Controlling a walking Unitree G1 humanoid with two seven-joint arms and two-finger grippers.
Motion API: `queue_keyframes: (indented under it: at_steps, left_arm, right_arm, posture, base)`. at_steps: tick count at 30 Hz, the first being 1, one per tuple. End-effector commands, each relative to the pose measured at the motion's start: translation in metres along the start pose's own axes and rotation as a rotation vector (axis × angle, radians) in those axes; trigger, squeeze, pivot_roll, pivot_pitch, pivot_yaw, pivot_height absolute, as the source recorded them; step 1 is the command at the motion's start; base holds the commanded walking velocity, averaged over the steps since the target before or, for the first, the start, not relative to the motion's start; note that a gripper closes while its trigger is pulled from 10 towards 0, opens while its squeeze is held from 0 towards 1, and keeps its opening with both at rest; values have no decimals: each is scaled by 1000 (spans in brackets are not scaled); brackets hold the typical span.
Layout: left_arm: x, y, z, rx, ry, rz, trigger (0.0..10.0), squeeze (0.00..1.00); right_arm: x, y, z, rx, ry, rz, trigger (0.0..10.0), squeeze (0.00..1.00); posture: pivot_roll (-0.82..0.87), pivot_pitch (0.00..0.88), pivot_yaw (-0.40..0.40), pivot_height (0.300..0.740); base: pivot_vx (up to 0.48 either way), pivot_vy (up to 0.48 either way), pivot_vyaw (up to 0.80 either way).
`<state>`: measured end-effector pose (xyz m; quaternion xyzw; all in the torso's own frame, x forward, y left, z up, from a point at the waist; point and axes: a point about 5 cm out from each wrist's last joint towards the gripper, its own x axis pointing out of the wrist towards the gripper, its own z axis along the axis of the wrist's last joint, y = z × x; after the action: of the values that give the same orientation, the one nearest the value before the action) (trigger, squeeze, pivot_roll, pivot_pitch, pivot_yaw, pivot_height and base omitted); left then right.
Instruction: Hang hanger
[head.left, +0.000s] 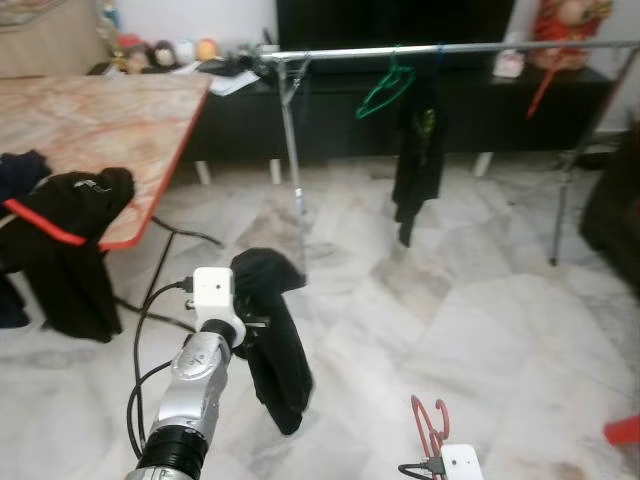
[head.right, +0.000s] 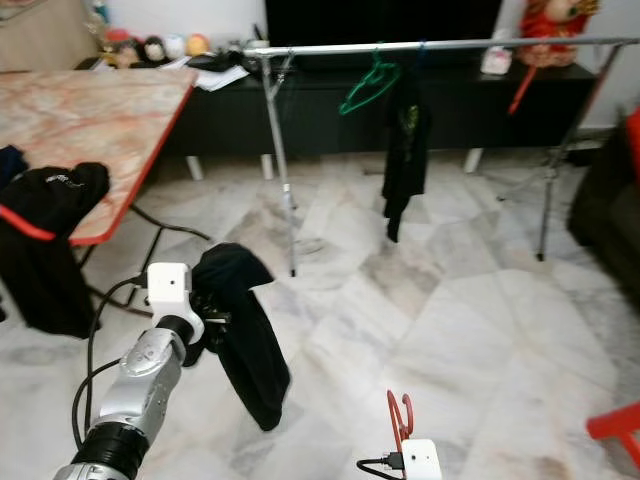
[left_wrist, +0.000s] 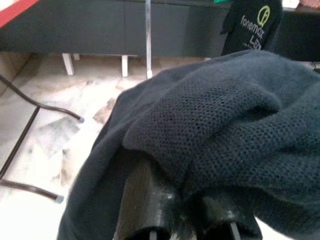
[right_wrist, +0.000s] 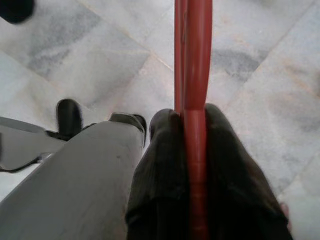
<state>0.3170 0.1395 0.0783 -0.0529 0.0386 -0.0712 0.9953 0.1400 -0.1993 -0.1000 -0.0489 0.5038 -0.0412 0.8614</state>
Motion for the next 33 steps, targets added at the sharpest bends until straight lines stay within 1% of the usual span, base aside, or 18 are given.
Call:
queue_keyframes:
  at_steps: [1, 9, 14, 21, 25, 33]
  left_arm:
    - [1, 8, 8, 18, -26, 17, 10000, 0]
    - [1, 7, 8, 15, -22, 18, 10000, 0]
    - [0, 7, 8, 15, -23, 20, 10000, 0]
    - [0, 7, 8, 15, -18, 19, 10000, 0]
    - [1, 6, 8, 12, -18, 19, 10000, 0]
    - [1, 7, 10, 10, -20, 21, 10000, 0]
  right_arm:
    - [0, 3, 1, 35, -3, 3, 10000, 0]
    - [0, -2, 2, 5, -10, 5, 10000, 0]
    - [0, -2, 1, 15, -9, 2, 10000, 0]
    - [0, -4, 2, 1, -9, 14, 10000, 0]
    - [0, -4, 3, 9, -10, 14, 10000, 0]
    - [0, -1, 2, 8, -8, 18, 10000, 0]
  posture:
    - [-101, 0, -6, 740]
    - [-98, 0, -10, 740]
    - [-98, 0, -10, 740]
    - [-94, 0, -9, 740]
    - [-93, 0, -10, 740]
    - [-89, 0, -10, 740]
  base:
    - [0, 398, 0]
    - [0, 398, 0]
    - [0, 396, 0]
    - [0, 398, 0]
    - [0, 397, 0]
    - [0, 391, 0]
